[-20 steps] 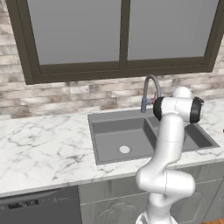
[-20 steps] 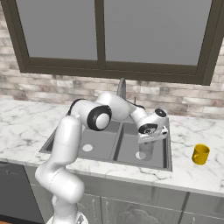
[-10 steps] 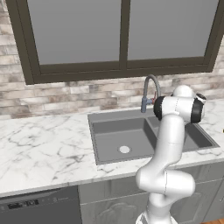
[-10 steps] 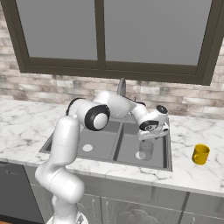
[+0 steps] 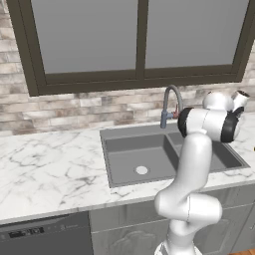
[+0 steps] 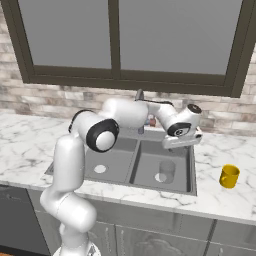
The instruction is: Move any existing items from the left basin to the right basin for drying. Then move the mug from the counter to the left basin of the sink for washing.
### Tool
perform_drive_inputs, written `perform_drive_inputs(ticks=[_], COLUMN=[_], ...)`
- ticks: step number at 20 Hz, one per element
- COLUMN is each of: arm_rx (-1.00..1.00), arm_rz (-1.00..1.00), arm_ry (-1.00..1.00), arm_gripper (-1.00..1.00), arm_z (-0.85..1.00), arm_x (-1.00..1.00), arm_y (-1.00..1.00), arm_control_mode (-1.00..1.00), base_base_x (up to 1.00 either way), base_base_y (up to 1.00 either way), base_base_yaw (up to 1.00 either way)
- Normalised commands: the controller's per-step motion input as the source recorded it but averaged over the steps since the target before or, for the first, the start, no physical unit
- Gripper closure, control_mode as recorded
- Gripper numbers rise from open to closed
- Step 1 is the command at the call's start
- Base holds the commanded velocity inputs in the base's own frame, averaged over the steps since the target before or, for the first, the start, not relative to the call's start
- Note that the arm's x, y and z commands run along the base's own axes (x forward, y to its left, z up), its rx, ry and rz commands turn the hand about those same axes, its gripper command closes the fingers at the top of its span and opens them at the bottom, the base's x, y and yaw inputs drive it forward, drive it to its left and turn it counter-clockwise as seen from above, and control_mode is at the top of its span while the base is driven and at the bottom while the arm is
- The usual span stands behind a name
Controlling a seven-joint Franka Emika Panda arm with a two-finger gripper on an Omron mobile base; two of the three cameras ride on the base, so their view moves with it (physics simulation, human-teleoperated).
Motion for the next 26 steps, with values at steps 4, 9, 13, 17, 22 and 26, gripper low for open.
perform_drive_inputs(ticks=[4,9,13,17,22,26], arm_rx=[-0.08,-0.04,-0.06,-0.07,-0.07,0.0], arm_rz=[-0.08,-0.33,-0.46,-0.45,-0.34,-0.15], arm_ry=[0.0,0.0,0.02,0.03,0.0,0.0], arm_gripper=[-1.0,-1.0,-1.0,-1.0,-1.0,-1.0], arm_z=[0.03,0.1,0.26,0.04,0.0,0.0], arm_x=[-0.75,-0.69,-0.17,0.0,0.0,0.0], arm_y=[-0.39,-0.21,-0.2,-0.3,-0.4,-0.59], arm_control_mode=[-1.0,-1.0,-1.0,-1.0,-1.0,-1.0], base_base_x=[0.0,0.0,0.0,0.0,0.0,0.0], base_base_y=[0.0,0.0,0.0,0.0,0.0,0.0], base_base_yaw=[0.0,0.0,0.0,0.0,0.0,0.0])
